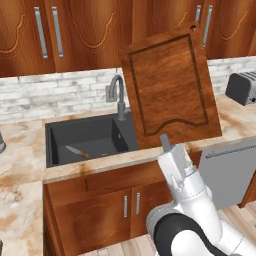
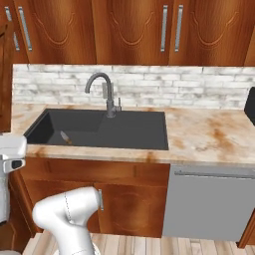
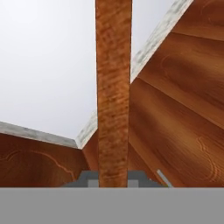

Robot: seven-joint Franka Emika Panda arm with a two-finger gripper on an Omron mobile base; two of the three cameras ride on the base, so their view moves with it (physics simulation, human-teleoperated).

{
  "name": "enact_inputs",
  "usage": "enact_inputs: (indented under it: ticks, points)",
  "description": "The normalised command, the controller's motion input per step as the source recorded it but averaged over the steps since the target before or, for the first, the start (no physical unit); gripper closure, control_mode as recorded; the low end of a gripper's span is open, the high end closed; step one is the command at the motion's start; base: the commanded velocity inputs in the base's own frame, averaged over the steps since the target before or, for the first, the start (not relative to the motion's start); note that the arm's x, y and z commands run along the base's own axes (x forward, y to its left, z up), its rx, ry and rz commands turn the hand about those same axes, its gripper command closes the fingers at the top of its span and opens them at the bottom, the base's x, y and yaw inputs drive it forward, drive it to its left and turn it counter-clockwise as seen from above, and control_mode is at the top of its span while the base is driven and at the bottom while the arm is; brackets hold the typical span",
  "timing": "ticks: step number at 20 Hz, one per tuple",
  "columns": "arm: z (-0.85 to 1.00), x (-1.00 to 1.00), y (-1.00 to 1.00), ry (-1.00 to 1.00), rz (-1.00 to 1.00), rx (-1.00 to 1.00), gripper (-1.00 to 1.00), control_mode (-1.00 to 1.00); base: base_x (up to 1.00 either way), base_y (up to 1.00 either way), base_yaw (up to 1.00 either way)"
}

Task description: Move the cutting board and knife to the sink. Then move spray from the cabinet to the counter.

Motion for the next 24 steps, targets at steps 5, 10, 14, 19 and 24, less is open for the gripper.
enact_inputs:
  ticks: [5, 10, 14, 19, 24]
  points:
    - [-0.02, -0.78, -0.23, -0.03, -0.07, 0.04, 1.00, -1.00, 0.00, 0.00, 0.00]
    - [-0.01, -0.13, -0.26, 0.03, -0.12, 0.05, 1.00, -1.00, 0.00, 0.00, 0.00]
    - [-0.04, -0.08, -0.21, 0.18, -0.10, 0.05, 1.00, -1.00, 0.00, 0.00, 0.00]
    - [0.07, 0.00, -0.46, 0.26, -0.09, 0.07, 1.00, -1.00, 0.00, 0.00, 0.00]
    - [0.43, -0.10, -0.67, 0.18, -0.06, 0.22, 1.00, -1.00, 0.00, 0.00, 0.00]
